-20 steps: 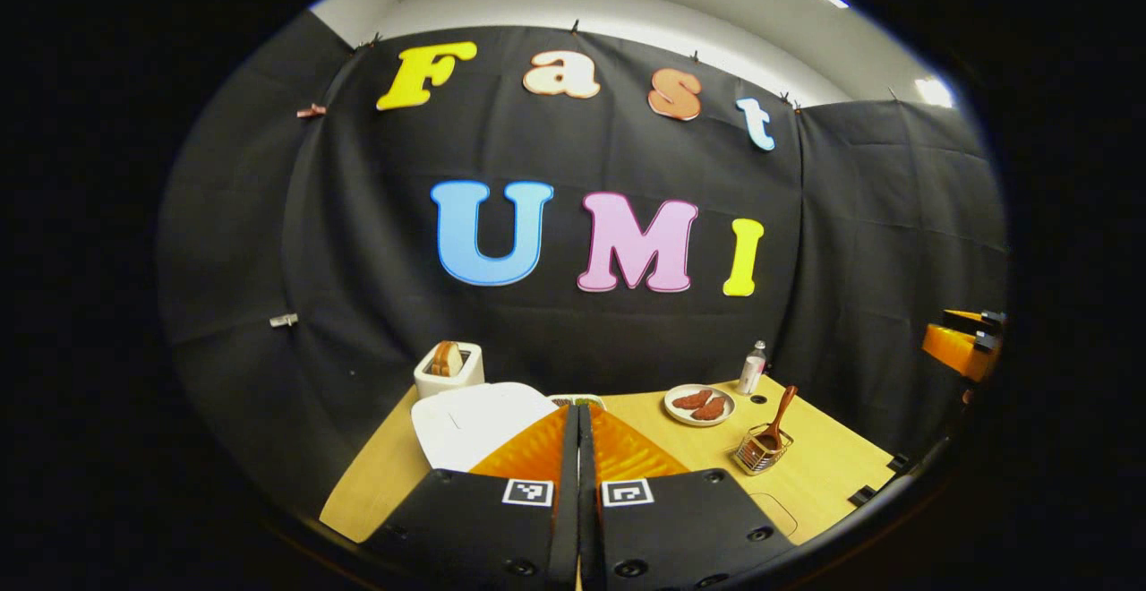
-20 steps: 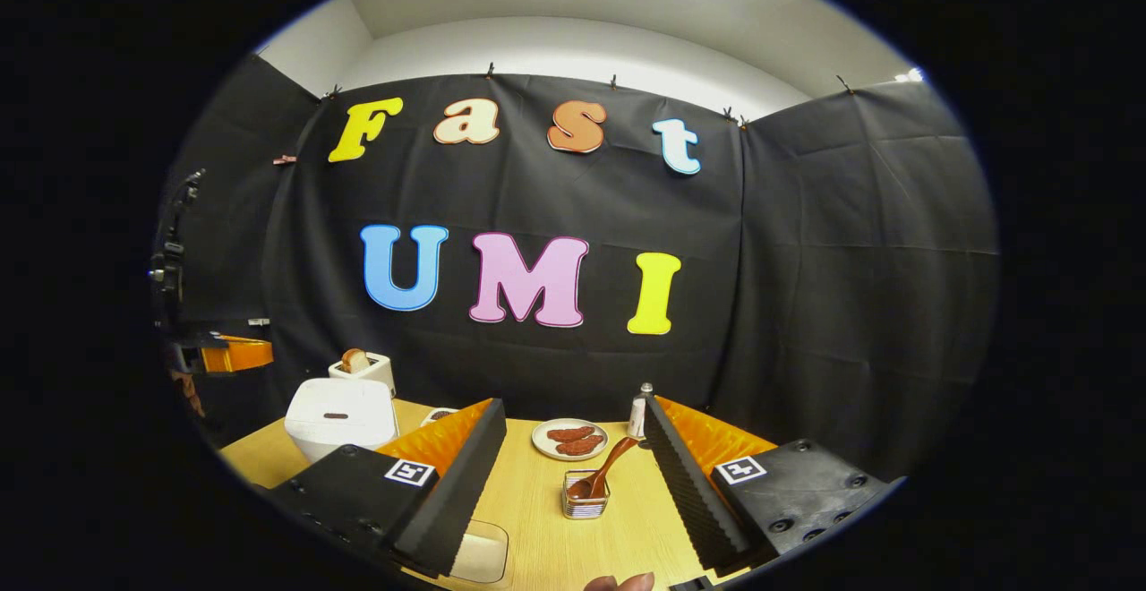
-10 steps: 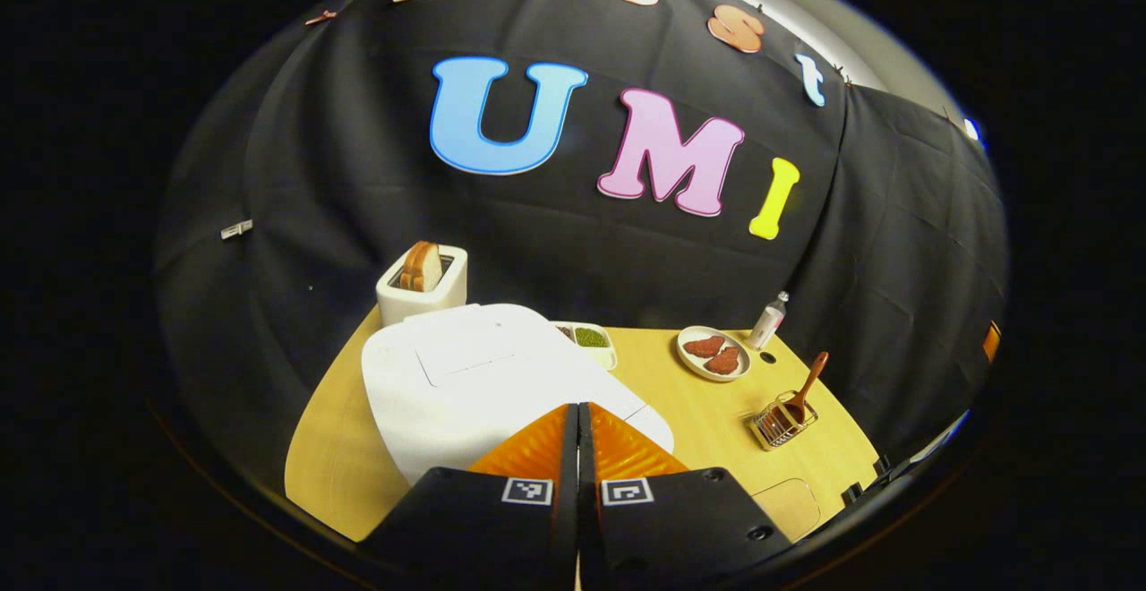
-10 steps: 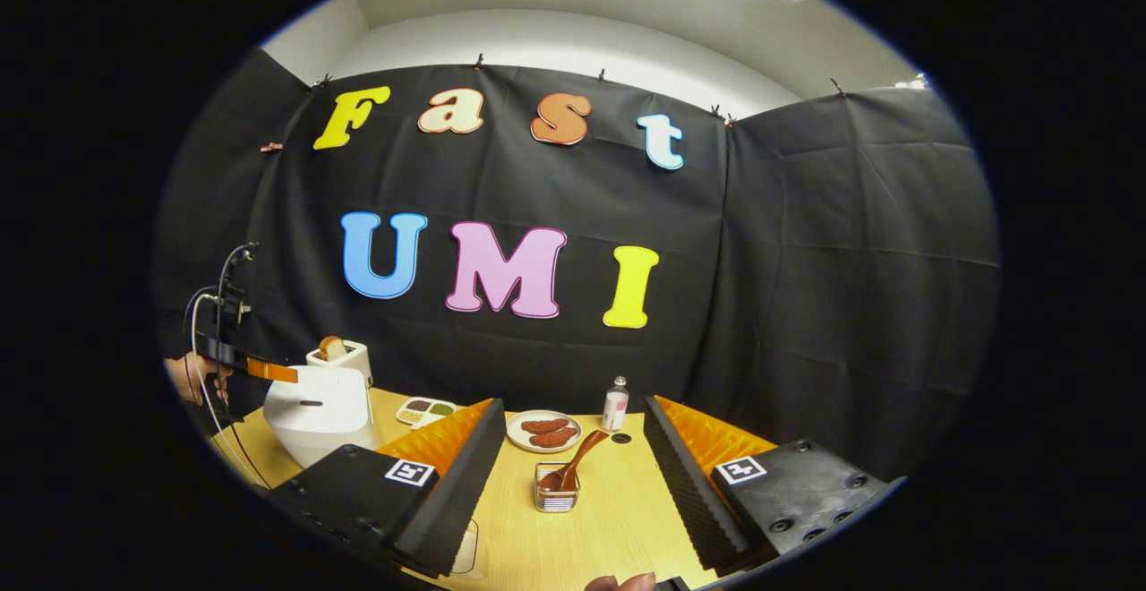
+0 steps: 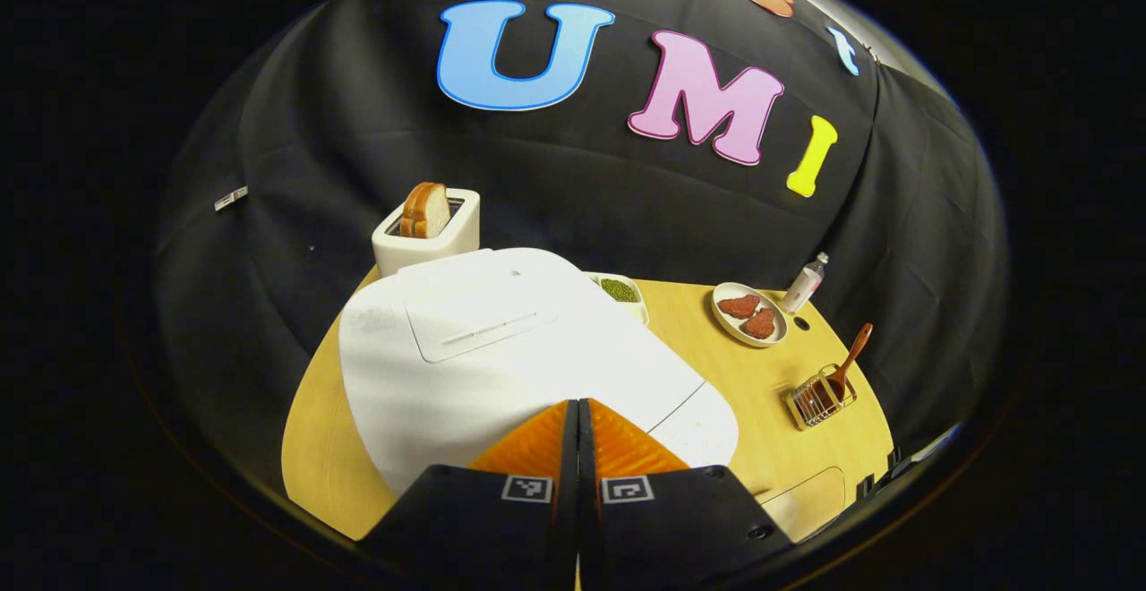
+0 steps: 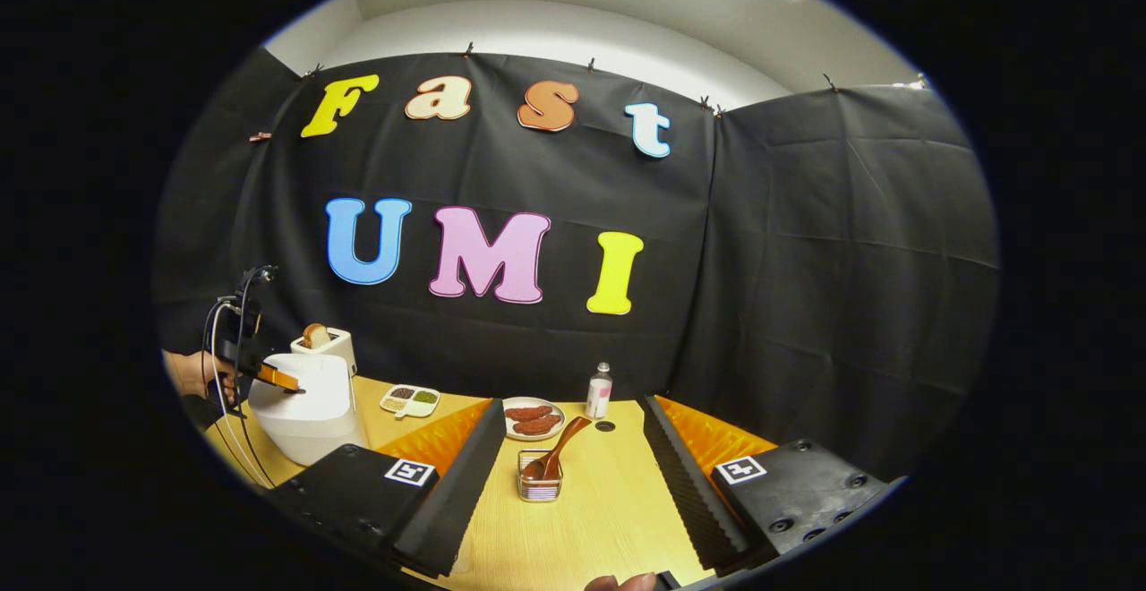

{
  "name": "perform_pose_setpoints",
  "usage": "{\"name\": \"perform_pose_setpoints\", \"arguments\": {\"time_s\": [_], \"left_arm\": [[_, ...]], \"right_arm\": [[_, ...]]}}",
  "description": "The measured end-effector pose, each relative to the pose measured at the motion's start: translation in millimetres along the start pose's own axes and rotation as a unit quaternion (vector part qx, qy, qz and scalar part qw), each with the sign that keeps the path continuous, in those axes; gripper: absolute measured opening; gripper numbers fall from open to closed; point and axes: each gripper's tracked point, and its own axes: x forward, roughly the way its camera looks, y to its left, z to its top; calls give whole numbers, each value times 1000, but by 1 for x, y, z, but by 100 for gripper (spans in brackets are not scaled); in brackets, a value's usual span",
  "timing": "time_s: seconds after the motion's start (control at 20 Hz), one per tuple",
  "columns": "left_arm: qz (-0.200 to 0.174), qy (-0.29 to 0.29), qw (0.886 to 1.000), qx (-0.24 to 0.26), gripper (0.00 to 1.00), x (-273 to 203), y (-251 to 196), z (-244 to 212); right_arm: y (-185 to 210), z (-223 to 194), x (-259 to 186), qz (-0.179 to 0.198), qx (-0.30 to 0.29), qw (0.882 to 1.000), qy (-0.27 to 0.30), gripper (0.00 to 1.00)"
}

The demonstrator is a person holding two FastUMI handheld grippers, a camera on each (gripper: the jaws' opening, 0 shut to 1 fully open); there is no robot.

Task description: Close the left gripper, press the button to open the rice cooker; take a wooden spoon from the chopstick holder with the right hand, scoop a spoonful of rice and pour it into the rice cooker, then put the wooden spoon back into the chopstick holder.

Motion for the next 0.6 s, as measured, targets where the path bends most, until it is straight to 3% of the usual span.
{"name": "perform_pose_setpoints", "arguments": {"time_s": [0.3,0.6], "left_arm": [[9,40,999,-3,7,-2,1,-10],[41,-88,995,33,6,-30,0,56]], "right_arm": [[2,-4,3,-1,3,1000,4,98],[4,-3,0,2,6,1000,2,98]]}}
